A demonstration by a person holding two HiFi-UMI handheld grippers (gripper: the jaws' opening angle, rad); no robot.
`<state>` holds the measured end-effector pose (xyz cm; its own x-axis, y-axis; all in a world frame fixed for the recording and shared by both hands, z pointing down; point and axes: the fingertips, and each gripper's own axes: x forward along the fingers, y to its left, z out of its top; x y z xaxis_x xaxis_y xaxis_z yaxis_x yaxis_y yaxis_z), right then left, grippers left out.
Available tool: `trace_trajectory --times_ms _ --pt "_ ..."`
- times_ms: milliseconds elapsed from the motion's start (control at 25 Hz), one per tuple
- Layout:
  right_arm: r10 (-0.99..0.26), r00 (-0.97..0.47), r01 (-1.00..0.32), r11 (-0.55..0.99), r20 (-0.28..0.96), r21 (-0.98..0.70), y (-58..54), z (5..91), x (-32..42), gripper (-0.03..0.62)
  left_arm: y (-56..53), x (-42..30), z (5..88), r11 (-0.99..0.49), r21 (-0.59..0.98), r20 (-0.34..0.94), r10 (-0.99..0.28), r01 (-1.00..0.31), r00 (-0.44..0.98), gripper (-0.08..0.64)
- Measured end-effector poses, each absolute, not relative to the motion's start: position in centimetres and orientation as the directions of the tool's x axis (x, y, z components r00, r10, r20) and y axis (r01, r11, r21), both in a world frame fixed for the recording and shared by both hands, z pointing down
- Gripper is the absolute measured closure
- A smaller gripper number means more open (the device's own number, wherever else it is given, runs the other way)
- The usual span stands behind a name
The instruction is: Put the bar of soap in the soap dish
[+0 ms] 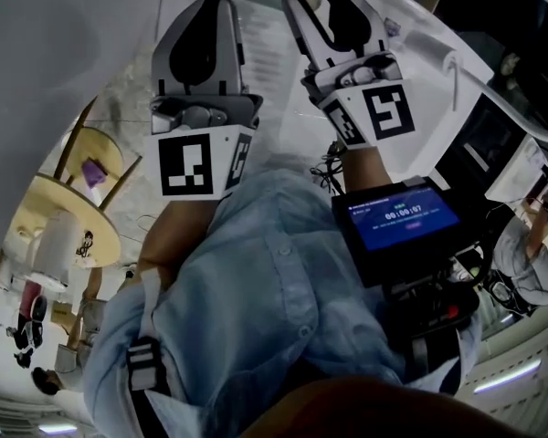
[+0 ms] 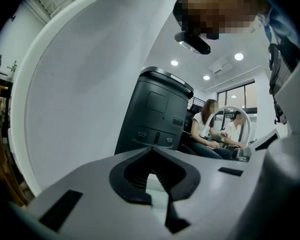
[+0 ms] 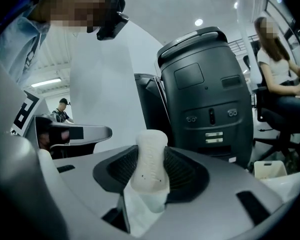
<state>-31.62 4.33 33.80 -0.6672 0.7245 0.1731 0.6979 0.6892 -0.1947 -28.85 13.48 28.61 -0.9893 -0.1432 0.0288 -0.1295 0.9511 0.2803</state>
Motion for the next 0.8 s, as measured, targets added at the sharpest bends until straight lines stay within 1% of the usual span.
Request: trace_trajectory --times_ms 280,800 --pt "0.721 -0.674 0.702 0.693 0.161 -0.163 4.8 33.2 -31.9 0.413 13.3 -28.5 28.6 0.949 0.284 0.040 -0.153 -0.135 -0.987 0.552" --pt "0.746 -0.635 0.729 0.665 0.201 -0.164 6.0 34.1 -30.7 0.413 14.2 -27.4 27.6 0.952 0.289 0.051 -0.119 -0.100 -0.992 0.552"
